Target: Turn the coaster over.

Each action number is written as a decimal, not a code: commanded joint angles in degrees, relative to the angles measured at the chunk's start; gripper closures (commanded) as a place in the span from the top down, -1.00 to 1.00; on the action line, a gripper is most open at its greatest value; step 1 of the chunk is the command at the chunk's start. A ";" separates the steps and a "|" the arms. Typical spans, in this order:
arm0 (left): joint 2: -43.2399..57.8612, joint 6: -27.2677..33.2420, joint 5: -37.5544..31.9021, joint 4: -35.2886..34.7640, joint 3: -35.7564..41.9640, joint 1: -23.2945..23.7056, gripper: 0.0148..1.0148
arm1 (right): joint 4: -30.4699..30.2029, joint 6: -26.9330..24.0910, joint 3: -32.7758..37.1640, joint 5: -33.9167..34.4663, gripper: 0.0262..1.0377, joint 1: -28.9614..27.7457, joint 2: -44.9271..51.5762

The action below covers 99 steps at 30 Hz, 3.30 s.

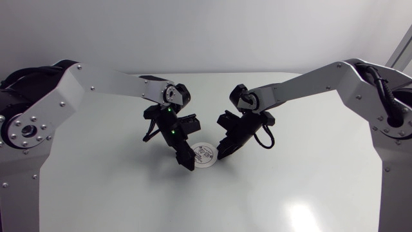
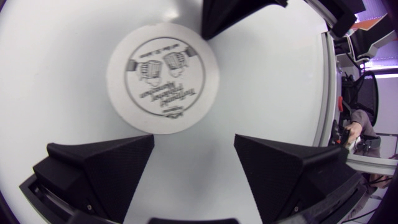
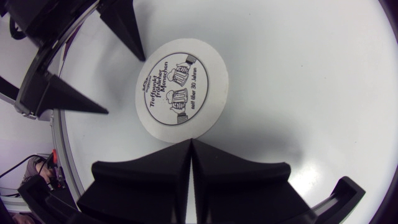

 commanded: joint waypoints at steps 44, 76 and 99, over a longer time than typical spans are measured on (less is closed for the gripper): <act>6.74 -0.53 8.22 5.91 2.01 0.51 -0.99 | -1.38 2.64 -5.35 -4.14 0.53 -6.66 -3.56; 7.10 -1.15 9.89 5.82 2.80 -0.81 -0.99 | -9.73 7.74 6.52 -17.77 0.34 -1.65 1.10; 7.80 -0.97 9.89 6.35 2.36 -1.86 -0.99 | -4.63 7.30 -3.68 -13.02 0.34 -9.03 2.33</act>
